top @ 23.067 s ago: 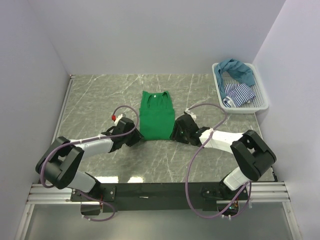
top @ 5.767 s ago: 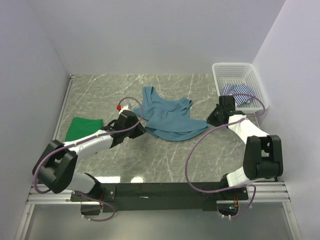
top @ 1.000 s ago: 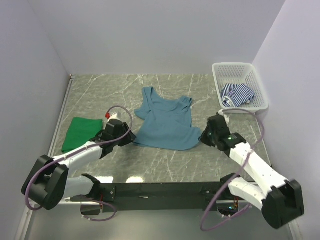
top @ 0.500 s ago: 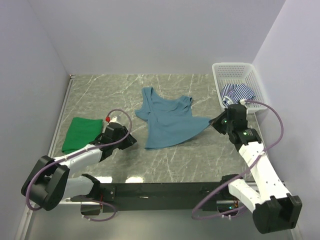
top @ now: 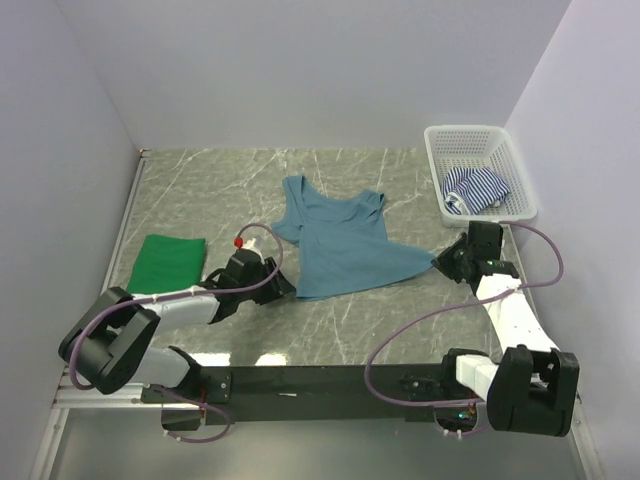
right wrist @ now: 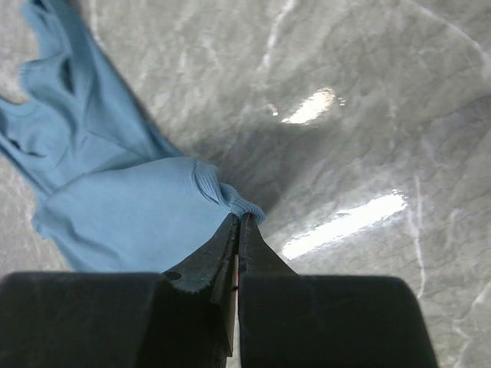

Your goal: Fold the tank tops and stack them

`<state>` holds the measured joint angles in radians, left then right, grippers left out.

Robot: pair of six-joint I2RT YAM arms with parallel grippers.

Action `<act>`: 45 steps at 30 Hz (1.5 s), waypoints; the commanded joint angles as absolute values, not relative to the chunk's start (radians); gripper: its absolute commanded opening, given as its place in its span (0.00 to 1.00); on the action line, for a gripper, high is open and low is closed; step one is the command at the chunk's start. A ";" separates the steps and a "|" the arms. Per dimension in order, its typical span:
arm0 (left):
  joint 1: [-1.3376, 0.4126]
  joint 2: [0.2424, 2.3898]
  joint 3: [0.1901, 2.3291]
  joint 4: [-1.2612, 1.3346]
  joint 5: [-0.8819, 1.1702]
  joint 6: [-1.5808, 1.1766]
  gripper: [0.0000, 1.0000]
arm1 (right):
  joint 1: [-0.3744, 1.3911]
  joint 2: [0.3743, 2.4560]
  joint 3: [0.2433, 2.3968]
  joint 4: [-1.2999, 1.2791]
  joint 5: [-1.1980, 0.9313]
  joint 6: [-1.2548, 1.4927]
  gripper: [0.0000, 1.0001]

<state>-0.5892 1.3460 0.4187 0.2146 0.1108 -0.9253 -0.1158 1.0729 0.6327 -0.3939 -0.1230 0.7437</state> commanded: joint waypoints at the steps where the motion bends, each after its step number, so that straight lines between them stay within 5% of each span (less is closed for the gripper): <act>1: -0.606 1.356 0.393 0.328 0.138 -0.992 0.46 | -0.144 1.100 0.615 -0.318 -0.137 0.706 0.00; 25: -0.675 1.552 0.446 0.437 0.172 -1.011 0.40 | -0.192 1.127 0.557 -0.259 -0.175 0.669 0.00; 33: -0.687 1.537 0.462 0.350 0.111 -1.003 0.18 | -0.192 1.118 0.564 -0.270 -0.179 0.660 0.00; 36: -0.687 1.491 0.477 0.272 0.080 -0.986 0.01 | -0.192 1.108 0.577 -0.284 -0.186 0.657 0.00; 45: -0.559 1.022 0.650 -0.211 -0.123 -0.879 0.01 | -0.265 0.996 0.688 -0.383 -0.320 0.664 0.00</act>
<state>-0.6365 1.1942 0.5453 -0.0086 -0.0132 -0.9485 -0.2245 1.0626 0.6018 -0.3557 -0.2459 0.6682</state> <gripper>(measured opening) 0.025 0.010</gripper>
